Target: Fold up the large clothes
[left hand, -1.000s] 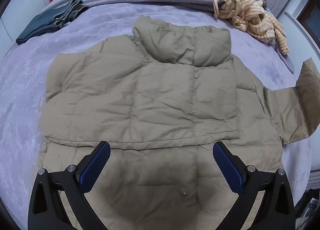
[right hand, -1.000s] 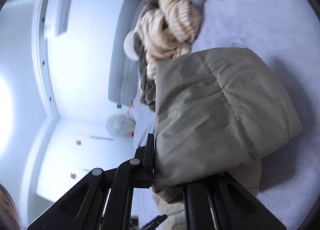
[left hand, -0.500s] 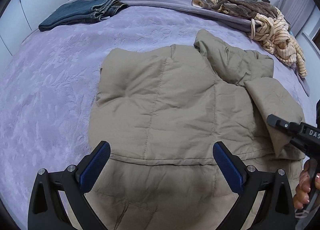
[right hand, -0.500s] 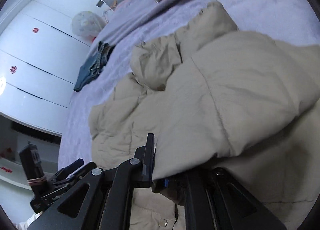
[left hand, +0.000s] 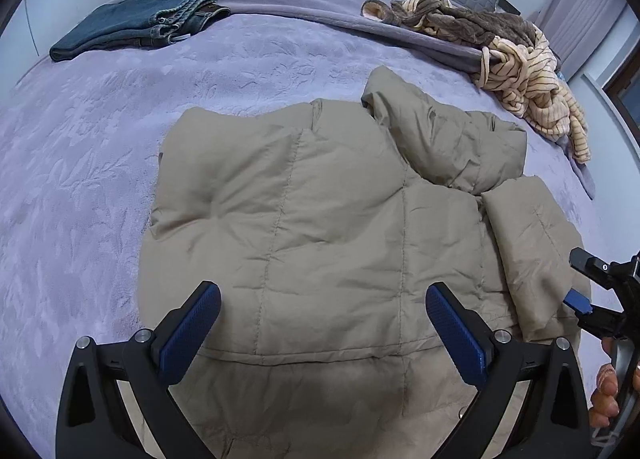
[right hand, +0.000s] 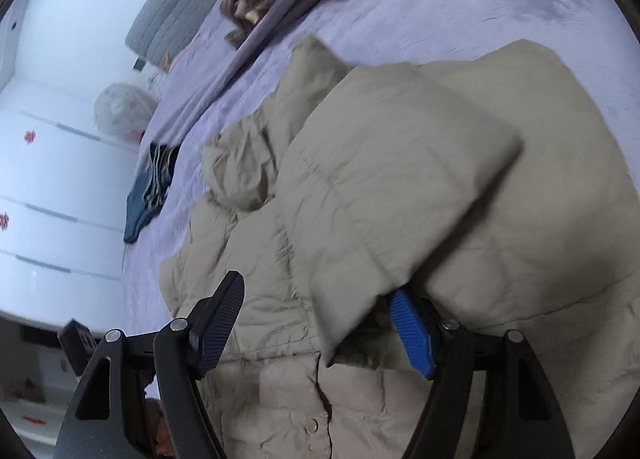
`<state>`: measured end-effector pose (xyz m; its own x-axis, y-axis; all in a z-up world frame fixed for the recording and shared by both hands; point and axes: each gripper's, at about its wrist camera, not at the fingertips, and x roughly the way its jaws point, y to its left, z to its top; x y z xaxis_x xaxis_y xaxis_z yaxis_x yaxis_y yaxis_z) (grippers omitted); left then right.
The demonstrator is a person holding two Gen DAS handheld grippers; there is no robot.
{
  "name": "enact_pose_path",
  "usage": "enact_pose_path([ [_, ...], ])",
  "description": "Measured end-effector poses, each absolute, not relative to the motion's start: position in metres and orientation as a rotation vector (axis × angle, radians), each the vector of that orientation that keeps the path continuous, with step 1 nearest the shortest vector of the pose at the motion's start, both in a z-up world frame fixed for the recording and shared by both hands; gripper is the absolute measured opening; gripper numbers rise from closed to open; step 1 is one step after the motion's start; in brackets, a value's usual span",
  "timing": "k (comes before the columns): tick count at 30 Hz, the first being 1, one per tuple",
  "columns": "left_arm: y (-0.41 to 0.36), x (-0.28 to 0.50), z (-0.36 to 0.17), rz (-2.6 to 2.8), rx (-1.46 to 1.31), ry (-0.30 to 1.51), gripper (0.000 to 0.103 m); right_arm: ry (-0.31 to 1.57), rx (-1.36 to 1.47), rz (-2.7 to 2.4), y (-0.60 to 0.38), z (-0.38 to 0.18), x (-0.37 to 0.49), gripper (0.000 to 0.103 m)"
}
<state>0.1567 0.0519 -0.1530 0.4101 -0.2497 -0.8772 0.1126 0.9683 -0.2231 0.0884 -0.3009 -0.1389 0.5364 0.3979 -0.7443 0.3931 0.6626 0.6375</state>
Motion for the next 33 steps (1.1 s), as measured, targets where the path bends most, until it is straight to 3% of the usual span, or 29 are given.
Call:
enact_pose_path([
  [1, 0.055, 0.158, -0.151, -0.230, -0.146, 1.121, 0.103, 1.023, 0.921, -0.036, -0.313, -0.139, 0.086, 0.075],
  [2, 0.059, 0.160, -0.150, -0.233, -0.155, 1.116, 0.103, 1.008, 0.945, -0.070, -0.322, -0.139, 0.087, 0.058],
  [3, 0.063, 0.162, -0.149, -0.239, -0.170, 1.111, 0.103, 0.991, 0.964, -0.093, -0.330, -0.138, 0.088, 0.022],
  [4, 0.069, 0.163, -0.147, -0.245, -0.188, 1.106, 0.103, 0.977, 0.972, -0.090, -0.334, -0.136, 0.092, 0.011],
  [10, 0.098, 0.172, -0.142, -0.310, -0.365, 1.086, 0.103, 0.954, 0.654, 0.170, -0.245, -0.094, 0.147, 0.009],
  [15, 0.110, 0.179, -0.147, -0.420, -0.559, 1.097, 0.103, 1.113, 0.472, 0.364, -0.152, -0.117, 0.156, 0.014],
  [16, 0.107, 0.181, -0.149, -0.443, -0.581, 1.105, 0.103, 1.160, 0.448, 0.379, -0.143, -0.126, 0.153, 0.017],
  [18, 0.097, 0.185, -0.154, -0.492, -0.605, 1.129, 0.103, 1.243, 0.427, 0.395, -0.134, -0.142, 0.143, 0.042],
  [20, 0.081, 0.189, -0.160, -0.521, -0.597, 1.157, 0.103, 1.268, 0.464, 0.402, -0.144, -0.149, 0.127, 0.051],
  [25, 0.042, 0.201, -0.180, -0.532, -0.522, 1.224, 0.103, 1.264, 0.528, 0.311, -0.217, -0.150, 0.072, 0.051],
  [26, 0.034, 0.204, -0.185, -0.530, -0.509, 1.240, 0.103, 1.268, 0.524, 0.281, -0.232, -0.153, 0.063, 0.043],
  [27, 0.028, 0.205, -0.189, -0.530, -0.499, 1.251, 0.101, 1.268, 0.509, 0.250, -0.247, -0.154, 0.053, 0.024],
  [28, 0.019, 0.208, -0.192, -0.536, -0.491, 1.260, 0.096, 1.272, 0.484, 0.211, -0.264, -0.157, 0.043, 0.017],
  [29, 0.014, 0.208, -0.196, -0.553, -0.487, 1.271, 0.074, 1.283, 0.464, 0.166, -0.279, -0.161, 0.034, 0.013],
  [30, 0.004, 0.210, -0.201, -0.577, -0.481, 1.299, 0.044, 1.281, 0.459, 0.127, -0.293, -0.162, 0.029, 0.012],
  [32, -0.014, 0.210, -0.205, -0.611, -0.456, 1.336, 0.007, 1.257, 0.442, 0.056, -0.310, -0.167, 0.028, 0.009],
  [33, -0.021, 0.208, -0.199, -0.605, -0.435, 1.314, 0.007, 1.246, 0.426, 0.022, -0.319, -0.168, 0.029, 0.009],
])
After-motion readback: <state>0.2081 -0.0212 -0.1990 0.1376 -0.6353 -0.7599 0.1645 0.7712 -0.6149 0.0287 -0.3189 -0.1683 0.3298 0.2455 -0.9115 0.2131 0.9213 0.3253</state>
